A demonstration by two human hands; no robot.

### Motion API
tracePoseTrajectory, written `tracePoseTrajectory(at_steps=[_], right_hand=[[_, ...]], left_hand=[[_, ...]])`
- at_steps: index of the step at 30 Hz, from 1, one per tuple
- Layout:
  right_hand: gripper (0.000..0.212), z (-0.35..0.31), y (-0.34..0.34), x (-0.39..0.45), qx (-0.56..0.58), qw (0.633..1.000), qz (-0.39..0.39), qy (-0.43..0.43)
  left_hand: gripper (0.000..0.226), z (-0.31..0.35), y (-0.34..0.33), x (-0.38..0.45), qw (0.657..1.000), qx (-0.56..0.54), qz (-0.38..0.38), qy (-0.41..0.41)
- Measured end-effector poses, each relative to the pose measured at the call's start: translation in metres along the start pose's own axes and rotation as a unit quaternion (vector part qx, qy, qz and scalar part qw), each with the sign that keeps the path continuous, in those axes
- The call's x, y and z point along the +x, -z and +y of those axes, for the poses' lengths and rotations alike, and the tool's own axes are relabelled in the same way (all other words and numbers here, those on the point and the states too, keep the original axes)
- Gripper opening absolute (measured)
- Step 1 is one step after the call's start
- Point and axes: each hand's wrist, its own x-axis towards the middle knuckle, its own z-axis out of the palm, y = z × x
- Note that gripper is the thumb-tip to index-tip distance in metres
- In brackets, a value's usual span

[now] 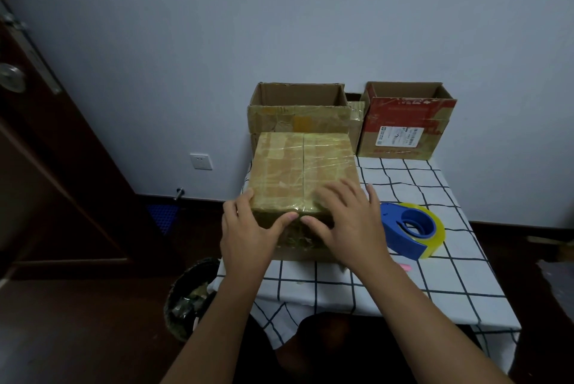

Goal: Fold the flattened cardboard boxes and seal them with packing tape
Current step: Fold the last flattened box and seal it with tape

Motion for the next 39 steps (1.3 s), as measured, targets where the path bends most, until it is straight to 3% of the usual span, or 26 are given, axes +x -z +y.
tracePoseTrajectory(at_steps=[6,9,17,20,23,28,32,36,39], right_hand=[[0.027,-0.007,-0.002,0.007,-0.036,0.998,0.025,0.041],[0.027,-0.011,0.001,0.009,-0.057,0.997,0.01,0.051],[0.035,-0.016,0.011,0.016,-0.082,0.994,-0.033,0.068],[0.028,-0.009,0.012,0.018,-0.057,0.994,-0.047,0.084],[0.026,0.007,0.022,0.02,-0.021,0.99,-0.083,0.111],[0.039,0.019,0.028,0.021,0.029,0.984,-0.14,0.102],[0.041,0.021,0.026,0.017,0.038,0.987,-0.127,0.094],[0.053,0.035,0.03,0.014,0.064,0.972,-0.195,0.114],[0.053,0.041,0.031,0.011,0.068,0.973,-0.193,0.109]], left_hand=[[0.083,-0.01,0.011,0.006,0.999,0.005,-0.03,-0.025],[0.06,-0.014,0.013,0.008,0.999,0.004,-0.018,-0.04],[0.041,-0.031,0.018,0.015,0.991,-0.058,-0.048,-0.108],[0.04,-0.029,0.02,0.018,0.992,-0.057,-0.044,-0.108],[0.043,-0.035,0.025,0.02,0.984,-0.097,-0.093,-0.118],[0.043,-0.038,0.03,0.027,0.984,-0.094,-0.097,-0.12],[0.045,-0.04,0.032,0.028,0.98,-0.086,-0.127,-0.127],[0.043,-0.036,0.031,0.025,0.987,-0.069,-0.093,-0.113],[0.044,-0.028,0.033,0.022,0.986,-0.057,-0.118,-0.108]])
